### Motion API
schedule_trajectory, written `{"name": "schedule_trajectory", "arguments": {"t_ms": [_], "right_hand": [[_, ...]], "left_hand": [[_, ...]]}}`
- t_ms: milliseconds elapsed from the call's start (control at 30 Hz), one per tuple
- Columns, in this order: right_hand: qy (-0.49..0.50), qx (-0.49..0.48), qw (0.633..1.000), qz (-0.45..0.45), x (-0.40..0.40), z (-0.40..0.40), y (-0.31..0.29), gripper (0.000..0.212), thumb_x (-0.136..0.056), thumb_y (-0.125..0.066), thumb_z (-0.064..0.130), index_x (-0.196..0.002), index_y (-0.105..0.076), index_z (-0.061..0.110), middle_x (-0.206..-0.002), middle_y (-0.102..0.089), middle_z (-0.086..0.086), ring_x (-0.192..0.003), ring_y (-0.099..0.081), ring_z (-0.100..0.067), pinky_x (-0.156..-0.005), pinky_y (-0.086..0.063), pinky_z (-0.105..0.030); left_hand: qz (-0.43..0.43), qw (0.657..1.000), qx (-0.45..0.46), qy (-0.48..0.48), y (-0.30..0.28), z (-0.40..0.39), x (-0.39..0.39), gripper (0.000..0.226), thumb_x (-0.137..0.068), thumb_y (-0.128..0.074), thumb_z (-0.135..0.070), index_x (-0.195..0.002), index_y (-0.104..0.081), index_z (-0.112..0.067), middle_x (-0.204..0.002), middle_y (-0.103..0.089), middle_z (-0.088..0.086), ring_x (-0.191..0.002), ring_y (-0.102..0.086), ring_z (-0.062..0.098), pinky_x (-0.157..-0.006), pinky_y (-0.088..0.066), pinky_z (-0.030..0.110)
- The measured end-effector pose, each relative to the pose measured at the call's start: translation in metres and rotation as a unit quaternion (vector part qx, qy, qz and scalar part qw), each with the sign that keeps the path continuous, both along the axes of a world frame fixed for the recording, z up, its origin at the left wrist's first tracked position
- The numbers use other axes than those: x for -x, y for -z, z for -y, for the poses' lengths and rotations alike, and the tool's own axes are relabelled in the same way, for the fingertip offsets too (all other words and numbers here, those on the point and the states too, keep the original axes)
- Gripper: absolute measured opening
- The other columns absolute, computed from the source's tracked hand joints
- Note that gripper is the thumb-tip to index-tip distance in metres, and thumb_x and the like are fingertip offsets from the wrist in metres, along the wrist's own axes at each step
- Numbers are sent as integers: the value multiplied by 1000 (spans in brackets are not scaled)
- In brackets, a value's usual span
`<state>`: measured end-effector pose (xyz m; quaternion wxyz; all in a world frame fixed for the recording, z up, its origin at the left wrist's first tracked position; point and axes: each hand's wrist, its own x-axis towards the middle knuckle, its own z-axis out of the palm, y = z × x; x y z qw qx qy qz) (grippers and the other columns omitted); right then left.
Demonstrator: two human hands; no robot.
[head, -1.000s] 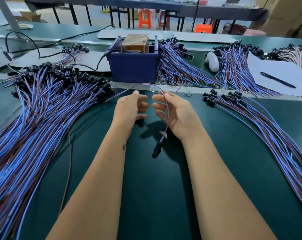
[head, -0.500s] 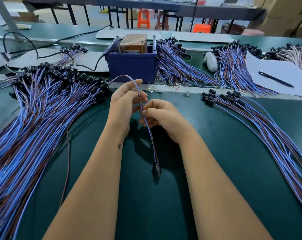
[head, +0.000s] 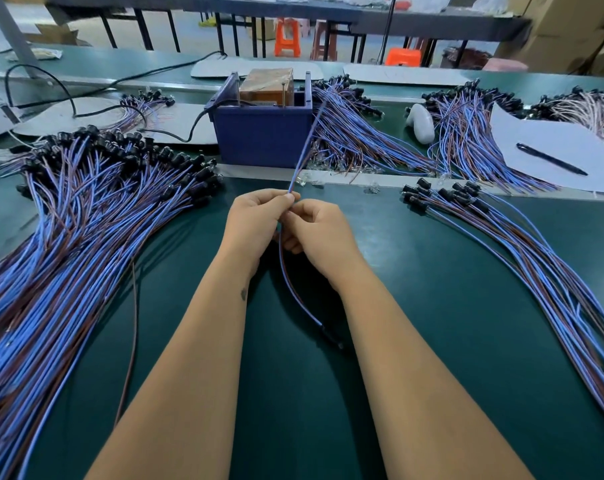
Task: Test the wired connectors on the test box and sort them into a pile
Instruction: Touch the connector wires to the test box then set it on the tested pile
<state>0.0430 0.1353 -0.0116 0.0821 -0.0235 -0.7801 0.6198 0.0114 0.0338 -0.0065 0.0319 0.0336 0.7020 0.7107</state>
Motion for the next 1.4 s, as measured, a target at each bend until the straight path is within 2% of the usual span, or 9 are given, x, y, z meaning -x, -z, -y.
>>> {"name": "schedule_trajectory", "arguments": {"t_ms": [167, 400, 500, 567, 667, 800, 1100, 1267, 1400], "right_hand": [[18, 7, 1000, -2, 0, 0, 0, 24, -95, -57, 12, -72, -63, 18, -58, -61, 1, -47, -54, -5, -49, -44, -17], [53, 12, 999, -7, 2, -1, 0, 22, -94, -60, 13, -73, -63, 15, -58, -62, 1, -49, -55, -8, -53, -44, -23], [84, 8, 996, -12, 3, -4, 1, 18, -93, -59, 13, -77, -64, 10, -66, -66, -9, -54, -56, -13, -58, -46, -28], [97, 28, 995, -11, 3, -6, 1, 17, -93, -59, 14, -78, -64, 12, -63, -65, -6, -53, -55, -10, -60, -45, -28], [99, 44, 994, -10, 2, -6, 1, 14, -94, -58, 13, -83, -66, 16, -61, -64, 0, -50, -55, -4, -60, -45, -22], [92, 38, 995, -21, 1, -6, 0, 13, -94, -57, 9, -91, -68, 14, -60, -60, 2, -48, -52, -1, -51, -41, -13], [123, 1, 990, -71, 0, -7, -1, 16, -91, -59, 12, -86, -69, 24, -59, -61, 6, -57, -55, -10, -64, -53, -36], [126, -4, 989, -80, -3, -5, -2, 19, -90, -60, 12, -83, -69, 26, -66, -64, -13, -58, -53, -14, -62, -53, -39], [126, 11, 988, -88, -6, -1, -5, 20, -86, -59, 7, -77, -68, 23, -60, -60, -9, -56, -51, -16, -57, -46, -33]], "left_hand": [[2, 1000, 4, -11, 1, 0, 0, 13, -93, -63, -15, -90, -76, -14, -86, -72, 15, -69, -62, 20, -61, -54, 34], [-21, 999, 15, -24, 3, 2, 1, 16, -95, -63, -21, -86, -75, -18, -71, -69, -4, -69, -63, 14, -73, -59, 47], [-24, 997, 37, -61, 5, 5, 4, 18, -96, -61, -24, -83, -73, -24, -68, -66, -10, -64, -57, 9, -66, -55, 33], [-16, 994, 40, -98, 5, 7, 6, 18, -95, -59, -23, -82, -71, -27, -61, -62, -12, -60, -53, 8, -60, -46, 26], [4, 991, 35, -128, 5, 9, 7, 19, -93, -53, -17, -88, -68, -28, -64, -59, -8, -59, -52, 9, -58, -43, 24], [-3, 989, 37, -141, 4, 10, 6, 15, -93, -52, -19, -92, -66, -25, -66, -58, -6, -60, -50, 10, -60, -43, 27], [-15, 984, 0, -175, 2, 12, 6, 16, -92, -49, -18, -84, -61, -25, -52, -51, -12, -49, -43, 6, -54, -37, 25], [-24, 984, 1, -179, 3, 13, 7, 17, -92, -48, -14, -89, -61, -25, -56, -53, -11, -45, -45, 0, -47, -40, 15], [-21, 984, -9, -179, 4, 13, 8, 16, -95, -48, -12, -93, -60, -21, -63, -53, -6, -45, -47, 1, -52, -43, 19]]}}
